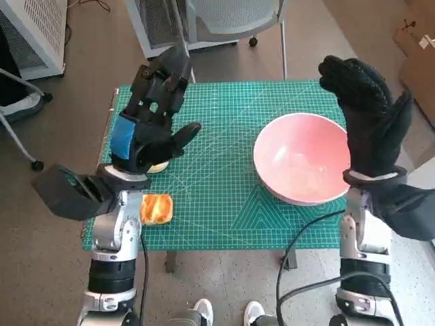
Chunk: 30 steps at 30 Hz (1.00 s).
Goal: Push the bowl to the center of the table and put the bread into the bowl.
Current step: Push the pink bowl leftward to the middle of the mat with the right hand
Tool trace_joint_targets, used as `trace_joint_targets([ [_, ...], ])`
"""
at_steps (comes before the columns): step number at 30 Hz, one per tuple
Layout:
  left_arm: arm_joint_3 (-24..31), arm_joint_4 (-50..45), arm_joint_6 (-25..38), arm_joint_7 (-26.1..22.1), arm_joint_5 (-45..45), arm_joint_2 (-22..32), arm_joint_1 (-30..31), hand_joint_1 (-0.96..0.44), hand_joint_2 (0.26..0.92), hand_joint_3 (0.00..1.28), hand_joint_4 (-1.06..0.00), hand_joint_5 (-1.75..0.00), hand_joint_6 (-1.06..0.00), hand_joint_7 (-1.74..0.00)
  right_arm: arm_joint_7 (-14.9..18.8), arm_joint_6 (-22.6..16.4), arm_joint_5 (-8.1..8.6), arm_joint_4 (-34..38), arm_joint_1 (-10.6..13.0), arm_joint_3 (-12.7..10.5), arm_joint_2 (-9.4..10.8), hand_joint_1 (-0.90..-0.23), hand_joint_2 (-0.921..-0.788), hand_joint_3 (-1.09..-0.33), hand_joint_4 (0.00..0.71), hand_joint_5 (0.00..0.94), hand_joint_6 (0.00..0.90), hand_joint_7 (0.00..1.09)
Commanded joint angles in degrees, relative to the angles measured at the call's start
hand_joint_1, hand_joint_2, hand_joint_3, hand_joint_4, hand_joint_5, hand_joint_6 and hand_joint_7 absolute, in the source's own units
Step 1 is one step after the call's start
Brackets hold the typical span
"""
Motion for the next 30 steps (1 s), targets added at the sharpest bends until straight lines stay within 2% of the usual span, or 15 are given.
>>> trace_joint_targets([
  [1, -0.27, 0.19, -1.05, -0.29, 0.55, 0.31, -0.54, -0.23, 0.821, 0.33, -0.08, -0.01, 0.0, -0.6, 0.42, 1.06, 0.52, 0.21, 0.42, -0.08, -0.65, -0.57, -0.921, -0.647, 0.438, 0.003, 0.495, 0.0],
  [18, -0.19, 0.48, -1.04, -0.62, 0.76, 0.39, -0.66, -0.24, 0.823, 0.33, -0.08, -0.01, 0.0, -0.61, 0.34, 1.38, 0.82, -0.7, 0.89, -0.17, -0.68, -0.574, -0.921, -0.639, 0.44, 0.002, 0.497, 0.0],
  [28, -0.28, 0.39, -1.15, -0.77, 0.74, 0.26, -0.3, -0.24, 0.825, 0.33, -0.08, -0.01, 0.0, -0.61, 1.55, 0.55, 2.07, 0.78, 1.17, -1.73, -2.32, -0.574, -0.921, -0.644, 0.424, 0.0, 0.479, 0.0],
  [30, -0.18, 0.47, -1.15, -0.88, 0.6, 0.29, -0.27, -0.24, 0.826, 0.33, -0.08, -0.01, 0.0, -0.61, 2.25, -0.48, 2.56, 3.25, 0.89, -2.85, -3.27, -0.574, -0.921, -0.645, 0.418, 0.0, 0.476, 0.0],
])
